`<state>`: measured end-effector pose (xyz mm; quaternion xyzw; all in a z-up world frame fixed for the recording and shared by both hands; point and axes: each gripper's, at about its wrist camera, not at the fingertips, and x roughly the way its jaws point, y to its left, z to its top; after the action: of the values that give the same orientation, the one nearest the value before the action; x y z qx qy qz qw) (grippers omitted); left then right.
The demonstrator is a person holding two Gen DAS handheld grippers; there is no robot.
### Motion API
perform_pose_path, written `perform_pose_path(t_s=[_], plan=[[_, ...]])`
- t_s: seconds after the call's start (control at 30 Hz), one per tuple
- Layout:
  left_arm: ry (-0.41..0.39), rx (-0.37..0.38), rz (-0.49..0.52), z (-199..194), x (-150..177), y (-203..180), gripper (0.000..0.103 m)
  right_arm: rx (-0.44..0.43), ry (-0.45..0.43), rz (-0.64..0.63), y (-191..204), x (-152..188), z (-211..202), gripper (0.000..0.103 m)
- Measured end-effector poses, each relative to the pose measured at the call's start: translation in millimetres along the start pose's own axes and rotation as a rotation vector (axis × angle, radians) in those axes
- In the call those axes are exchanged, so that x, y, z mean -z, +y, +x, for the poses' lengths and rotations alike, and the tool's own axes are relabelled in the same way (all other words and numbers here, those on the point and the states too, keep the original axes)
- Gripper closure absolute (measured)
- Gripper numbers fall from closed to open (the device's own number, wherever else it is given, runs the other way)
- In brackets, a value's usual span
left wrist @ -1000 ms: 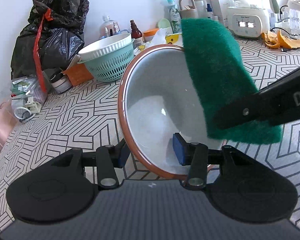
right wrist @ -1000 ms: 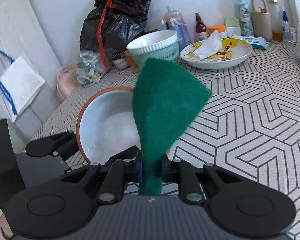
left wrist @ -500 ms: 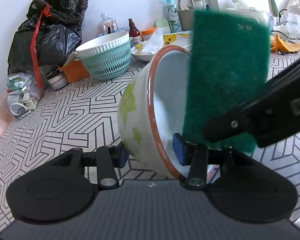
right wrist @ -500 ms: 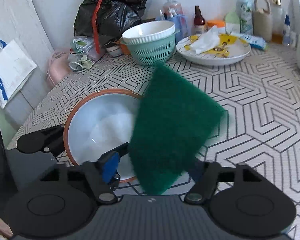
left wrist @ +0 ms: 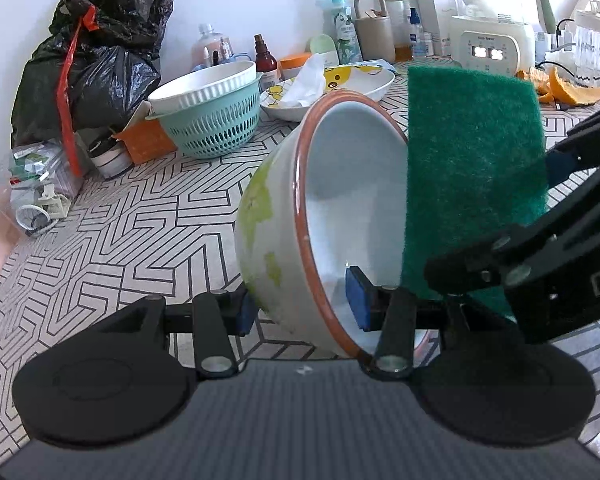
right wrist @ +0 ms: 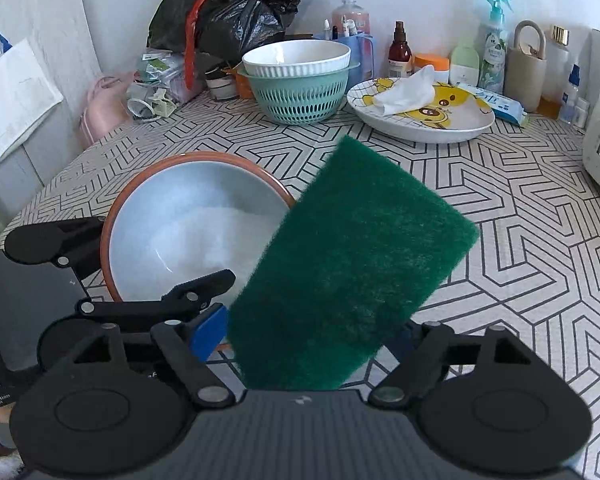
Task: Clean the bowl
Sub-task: 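Open the right tool and drop the green pad onto the table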
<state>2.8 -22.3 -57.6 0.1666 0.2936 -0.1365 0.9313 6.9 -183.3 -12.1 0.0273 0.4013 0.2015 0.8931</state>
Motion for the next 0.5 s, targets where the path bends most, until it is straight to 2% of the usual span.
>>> perform_pose_path(t_s=[0.07, 0.13, 0.2, 0.23, 0.3, 0.4, 0.5], plan=[[0.001, -0.005, 0.006, -0.2, -0.3, -1.5, 0.059, 0.029, -0.026, -0.028, 1.8, 2.1, -5.8, 0.020], [0.004, -0.013, 0.016, -0.5, -1.0, -3.8, 0.059, 0.065, -0.021, -0.108, 6.8, 2.7, -10.9, 0.019], [0.004, -0.021, 0.030, 1.3, -2.5, -5.1, 0.059, 0.103, -0.006, -0.193, 10.5, 1.4, -14.0, 0.014], [0.007, -0.020, 0.027, 2.5, -3.5, -4.4, 0.059, 0.117, -0.003, -0.236, 11.5, 0.7, -15.2, 0.007], [0.011, -0.013, 0.018, 3.4, -4.4, -2.8, 0.059, 0.143, 0.002, -0.320, 13.6, -0.7, -17.7, 0.006], [0.013, -0.008, 0.010, 4.1, -4.8, -1.0, 0.058, 0.135, 0.034, -0.415, 13.1, -2.8, -17.8, 0.006], [0.013, -0.006, 0.014, 4.2, -5.1, -0.9, 0.057, 0.126, 0.055, -0.455, 6.2, -5.1, -15.4, 0.006]])
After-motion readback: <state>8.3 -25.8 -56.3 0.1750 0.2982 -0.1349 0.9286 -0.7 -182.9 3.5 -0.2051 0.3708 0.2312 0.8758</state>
